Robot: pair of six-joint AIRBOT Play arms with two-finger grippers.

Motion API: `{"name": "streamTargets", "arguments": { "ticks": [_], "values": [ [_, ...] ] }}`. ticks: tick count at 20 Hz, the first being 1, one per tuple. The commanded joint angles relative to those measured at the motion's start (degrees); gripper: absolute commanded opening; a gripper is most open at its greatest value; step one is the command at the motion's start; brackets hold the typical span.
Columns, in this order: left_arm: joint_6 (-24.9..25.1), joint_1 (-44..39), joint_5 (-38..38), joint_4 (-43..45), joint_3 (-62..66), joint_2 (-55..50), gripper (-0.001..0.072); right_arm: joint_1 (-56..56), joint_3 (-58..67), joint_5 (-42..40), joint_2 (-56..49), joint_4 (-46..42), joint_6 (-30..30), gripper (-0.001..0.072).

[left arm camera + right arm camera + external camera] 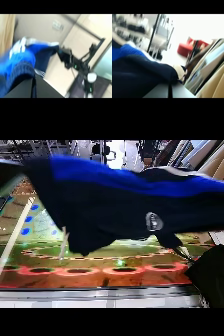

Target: Fold the clothes and pants, and hang the long-sleeved shirts on hangers.

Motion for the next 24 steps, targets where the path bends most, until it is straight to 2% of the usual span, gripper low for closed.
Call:
{"name": "streamTargets", "arguments": {
  "ticks": [1, 3, 6, 8, 10, 12, 14, 15, 16, 17, 18, 20, 21, 24],
  "values": [
    [5.51, 3.63, 11.28, -5.03, 0.02, 7.85, 0.0006, -0.02, 3.5, -13.16, 0.55, 0.37, -1.22, 0.0009],
    [5.88, 3.74, 15.32, 4.42, -0.13, 7.8, 0.0006, -0.02, 3.48, -14.8, -4.39, 0.98, -1.05, 0.0009],
    [-3.56, 1.11, 15.93, 23.08, -3.85, 4.09, 0.0006, -0.02, 3.23, -3.69, -20.72, 2.89, -1.09, 0.0009],
    [-4.02, -1.79, 16.39, 33.22, -10.01, 0.24, 0.0006, 0.0, 3.26, 0.5, -35.01, 4.42, -1.44, 0.0009],
    [-4.02, -2.54, 19.34, 41.07, -16.74, -5.46, 0.0006, -0.02, 3.28, -2.12, -49.05, 5.9, -3.26, 0.0009],
    [-4.04, -2.29, 27.43, 41.46, -21.03, -13.07, 0.0007, 0.0, 4.0, -11.61, -61.83, 6.27, -5.2, 0.0009],
    [-3.98, -2.29, 38.49, 39.34, -21.33, -22.23, 0.0012, 0.0, 8.44, -20.81, -72.91, 7.19, -2.67, 0.0012],
    [-3.98, -2.29, 43.45, 36.28, -21.22, -26.21, 0.0171, -0.02, 12.11, -20.48, -77.15, 7.91, -0.87, 0.0102],
    [-3.93, -2.19, 45.94, 33.46, -20.61, -29.83, 0.0553, -0.02, 16.24, -17.38, -80.52, 7.93, 1.99, 0.0374],
    [-3.89, -1.42, 45.31, 33.14, -19.56, -32.35, 0.0698, -0.46, 20.02, -11.3, -82.4, 7.54, 3.76, 0.0581],
    [-3.3, -0.24, 42.36, 33.9, -18.58, -34.01, 0.0694, -1.14, 22.51, -4.61, -82.84, 7.5, 4.59, 0.059],
    [-3.1, 2.64, 32.85, 37.48, -18.32, -34.25, 0.0691, -4.13, 24.35, 8.7, -81.59, 7.58, 5.99, 0.049],
    [-3.23, 3.82, 27.61, 41.44, -18.32, -33.99, 0.0691, -6.43, 23.71, 14.88, -80.43, 8.04, 8.39, 0.0481],
    [-14.75, 4.61, 11.43, 55.04, -18.53, -34.07, 0.0691, -13.16, 11.74, 25.55, -73.18, 16.7, 9.64, 0.0481]
  ]
}}
